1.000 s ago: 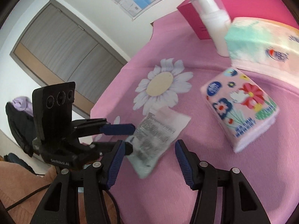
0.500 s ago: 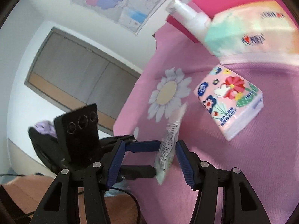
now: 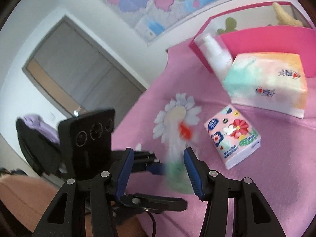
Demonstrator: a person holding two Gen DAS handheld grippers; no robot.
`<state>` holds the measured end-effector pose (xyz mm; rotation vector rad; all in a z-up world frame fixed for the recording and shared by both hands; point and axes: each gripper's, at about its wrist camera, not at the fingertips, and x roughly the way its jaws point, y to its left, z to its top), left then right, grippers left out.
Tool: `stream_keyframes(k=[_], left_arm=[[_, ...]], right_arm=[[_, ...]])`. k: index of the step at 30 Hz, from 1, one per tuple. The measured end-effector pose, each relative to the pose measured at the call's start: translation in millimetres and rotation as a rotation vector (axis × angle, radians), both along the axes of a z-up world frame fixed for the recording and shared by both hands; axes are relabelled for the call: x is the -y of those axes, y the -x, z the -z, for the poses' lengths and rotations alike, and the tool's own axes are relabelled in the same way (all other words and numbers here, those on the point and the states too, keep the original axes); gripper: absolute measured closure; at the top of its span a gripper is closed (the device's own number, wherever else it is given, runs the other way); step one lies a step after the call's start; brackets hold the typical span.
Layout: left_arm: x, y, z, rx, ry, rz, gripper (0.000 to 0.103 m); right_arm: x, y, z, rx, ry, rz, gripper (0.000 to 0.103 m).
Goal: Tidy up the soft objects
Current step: 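Grasp the clear medical tape bag with the right gripper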
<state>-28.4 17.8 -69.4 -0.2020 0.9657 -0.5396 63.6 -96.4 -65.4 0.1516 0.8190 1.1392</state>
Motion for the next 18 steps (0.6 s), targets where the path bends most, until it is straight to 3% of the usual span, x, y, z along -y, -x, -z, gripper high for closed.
stream_keyframes(k=[5,14,18], left_arm=[[-25,26,0,-0.002,-0.049,-0.020,0.049],[-49,47,-5,0.009,-0.132,-0.030,0.049],[-48,45,-3,-0.001,-0.105,-0.031,0.049]], right_arm=[[-18,8,20,0.007,0.086,-0.046,0.049],[-2,10,20,-0.003,0.062,-0.028,0.047],[-8,14,19,-0.008,0.056,-0.056,0.047]])
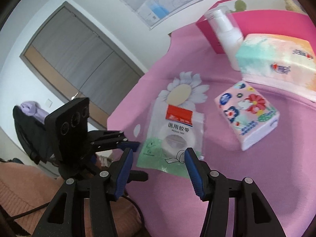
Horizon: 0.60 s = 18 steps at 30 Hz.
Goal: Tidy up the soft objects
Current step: 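Grasp the clear medical tape bag with the right gripper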
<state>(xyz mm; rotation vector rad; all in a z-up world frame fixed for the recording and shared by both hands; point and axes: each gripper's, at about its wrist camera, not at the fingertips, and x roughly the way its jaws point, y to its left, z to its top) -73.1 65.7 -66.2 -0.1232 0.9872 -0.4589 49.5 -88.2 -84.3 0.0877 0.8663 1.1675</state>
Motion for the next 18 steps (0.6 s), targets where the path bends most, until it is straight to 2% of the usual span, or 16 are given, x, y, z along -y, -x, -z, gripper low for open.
stream_keyframes(k=[6,11,14,18], left_arm=[[17,-3,1,-0.006,0.041,0.056,0.049],[47,-22,3,0.010,0.068,0.110,0.049],[59,-27,2,0.022,0.062,0.135,0.049],[42,-15,-5,0.040,0.027,0.110,0.049]], right_arm=[[3,-2,2,-0.018,0.000,0.021,0.047],[22,-9,3,-0.052,0.000,0.089,0.047],[34,-13,5,-0.067,0.001,0.136,0.047],[38,-17,5,-0.073,0.000,0.168,0.047]])
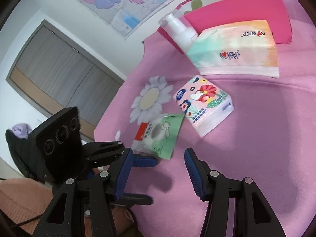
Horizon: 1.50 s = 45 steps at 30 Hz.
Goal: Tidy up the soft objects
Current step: 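Grasp the clear medical tape bag with the right gripper, then carry the tape bag into the pink box and open the right gripper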
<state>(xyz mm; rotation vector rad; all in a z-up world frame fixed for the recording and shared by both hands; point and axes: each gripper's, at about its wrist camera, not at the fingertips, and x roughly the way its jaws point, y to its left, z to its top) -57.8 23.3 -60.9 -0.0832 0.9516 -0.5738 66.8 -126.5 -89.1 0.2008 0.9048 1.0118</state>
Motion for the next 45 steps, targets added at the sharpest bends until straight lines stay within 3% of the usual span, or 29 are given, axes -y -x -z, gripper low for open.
stream_keyframes(k=[6,7,10,19,25,31,35,40,45], left_arm=[[-59,10,-16,0.032,0.011,-0.213,0.049],[-70,7,-15,0.022,0.026,-0.269,0.049],[-81,-4,-4,-0.032,0.029,-0.316,0.049],[-47,-20,9,-0.071,0.013,-0.245,0.049],[-55,-23,10,-0.088,0.063,-0.261,0.048],[-58,-21,10,-0.089,0.078,-0.254,0.048],[-51,-21,9,-0.079,0.060,-0.247,0.047],[-52,-24,10,-0.084,0.088,-0.255,0.047],[-47,-32,11,-0.095,0.116,-0.242,0.047]], right_arm=[[-23,-8,3,0.032,0.042,-0.017,0.047],[-28,-9,3,0.042,0.052,-0.017,0.047],[-42,-12,3,0.061,0.076,-0.013,0.047],[-60,-13,4,0.102,0.101,0.004,0.045],[-52,-20,13,0.010,-0.016,-0.058,0.045],[-42,-20,12,0.000,-0.062,-0.056,0.060],[-47,-19,15,0.003,-0.005,-0.054,0.082],[-49,-10,2,0.111,0.018,-0.036,0.083],[-37,-10,-2,0.122,-0.011,-0.020,0.086]])
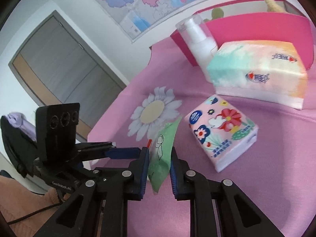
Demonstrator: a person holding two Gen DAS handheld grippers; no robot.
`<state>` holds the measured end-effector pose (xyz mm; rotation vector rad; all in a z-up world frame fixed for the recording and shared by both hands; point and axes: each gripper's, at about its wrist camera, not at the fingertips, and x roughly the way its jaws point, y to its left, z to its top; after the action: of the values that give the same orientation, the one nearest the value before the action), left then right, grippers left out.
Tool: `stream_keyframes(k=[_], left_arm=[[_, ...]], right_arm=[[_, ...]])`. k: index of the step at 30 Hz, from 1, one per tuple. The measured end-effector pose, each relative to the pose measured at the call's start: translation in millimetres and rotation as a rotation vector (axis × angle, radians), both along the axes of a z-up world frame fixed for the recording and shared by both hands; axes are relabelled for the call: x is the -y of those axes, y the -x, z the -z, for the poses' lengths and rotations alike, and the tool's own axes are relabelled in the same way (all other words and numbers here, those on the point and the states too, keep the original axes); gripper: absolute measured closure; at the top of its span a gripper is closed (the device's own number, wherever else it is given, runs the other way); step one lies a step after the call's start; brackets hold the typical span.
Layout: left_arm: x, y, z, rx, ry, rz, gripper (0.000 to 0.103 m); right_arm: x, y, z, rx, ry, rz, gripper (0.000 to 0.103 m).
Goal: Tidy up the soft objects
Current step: 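Carry the tape bag into the pink box and open the right gripper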
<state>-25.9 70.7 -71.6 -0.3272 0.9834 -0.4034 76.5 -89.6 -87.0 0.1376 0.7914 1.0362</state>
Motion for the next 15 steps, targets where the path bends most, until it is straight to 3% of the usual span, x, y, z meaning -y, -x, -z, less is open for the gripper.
stream_keyframes(k=[8,15], left_arm=[[11,-13,-10,0.029,0.045,0.040,0.047],[21,-25,-12,0.031,0.031,0.089,0.047]], right_arm=[[31,-5,-11,-0.029,-0.105,0.028,0.091],[53,-13,-20,-0.054,-0.196,0.047,0.091]])
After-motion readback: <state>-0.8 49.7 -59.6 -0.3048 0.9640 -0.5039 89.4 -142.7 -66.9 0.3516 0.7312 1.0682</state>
